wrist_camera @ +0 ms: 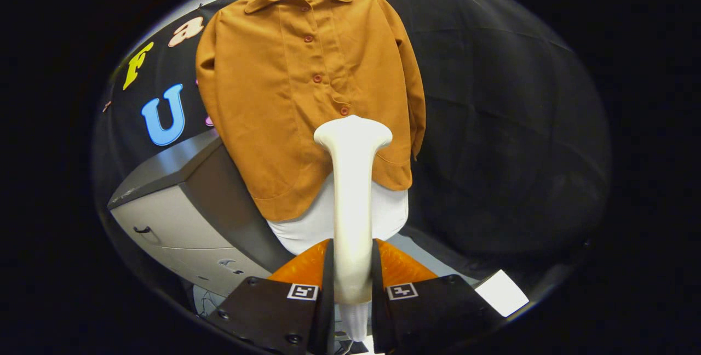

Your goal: Iron the clothes twice with a garment steamer, once on the left side and once on the right side.

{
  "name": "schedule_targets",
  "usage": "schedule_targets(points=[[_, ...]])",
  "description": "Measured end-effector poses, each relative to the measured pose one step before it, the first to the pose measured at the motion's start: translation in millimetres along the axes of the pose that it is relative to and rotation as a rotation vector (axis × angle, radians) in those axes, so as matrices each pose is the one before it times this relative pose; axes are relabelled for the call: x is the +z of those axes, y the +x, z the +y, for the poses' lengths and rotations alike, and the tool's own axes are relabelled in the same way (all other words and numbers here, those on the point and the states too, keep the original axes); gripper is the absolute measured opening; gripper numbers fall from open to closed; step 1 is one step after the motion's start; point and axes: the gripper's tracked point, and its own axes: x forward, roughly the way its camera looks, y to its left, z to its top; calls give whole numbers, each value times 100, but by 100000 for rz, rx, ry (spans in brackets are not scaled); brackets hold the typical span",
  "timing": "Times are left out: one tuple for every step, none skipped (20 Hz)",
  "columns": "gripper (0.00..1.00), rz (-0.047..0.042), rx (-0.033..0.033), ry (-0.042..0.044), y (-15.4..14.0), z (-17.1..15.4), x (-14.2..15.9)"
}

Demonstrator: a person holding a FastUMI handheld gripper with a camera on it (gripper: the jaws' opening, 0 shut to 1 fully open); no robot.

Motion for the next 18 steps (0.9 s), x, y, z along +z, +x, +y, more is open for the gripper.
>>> schedule_targets(points=[[30, -2978, 868, -926, -727, 890, 1137], [30, -3361, 1151, -341, -803, 765, 1308], [31, -3030, 942, -356, -678, 857, 1462], [30, -2706, 863, -822, -676, 844, 1517], [30, -3050, 494, -1177, -1135, 1401, 1669], [31, -2662, 746, -780, -606, 833, 1673], [30, -2289, 1239, -73, -477, 991, 1595], [30, -2298, 1431, 134, -589, 938, 1400], [30, -1711, 962, -594, -468, 1037, 1444], [30, -2020, 490, -815, -357, 886, 1389], [30, -1786, 427, -771, -322, 961, 1484], [30, -1663, 936, -350, -203, 1073, 1409], [30, -1609, 1154, -311, -308, 1144, 1488], [30, -1403, 1206, -562, -126, 1170, 1293], [30, -1460, 921, -589, -103, 1150, 1399], [30, -1692, 866, -605, -244, 997, 1258], [30, -1728, 1015, -459, -121, 1084, 1257], [30, -1778, 1329, -424, -144, 1202, 1005]])
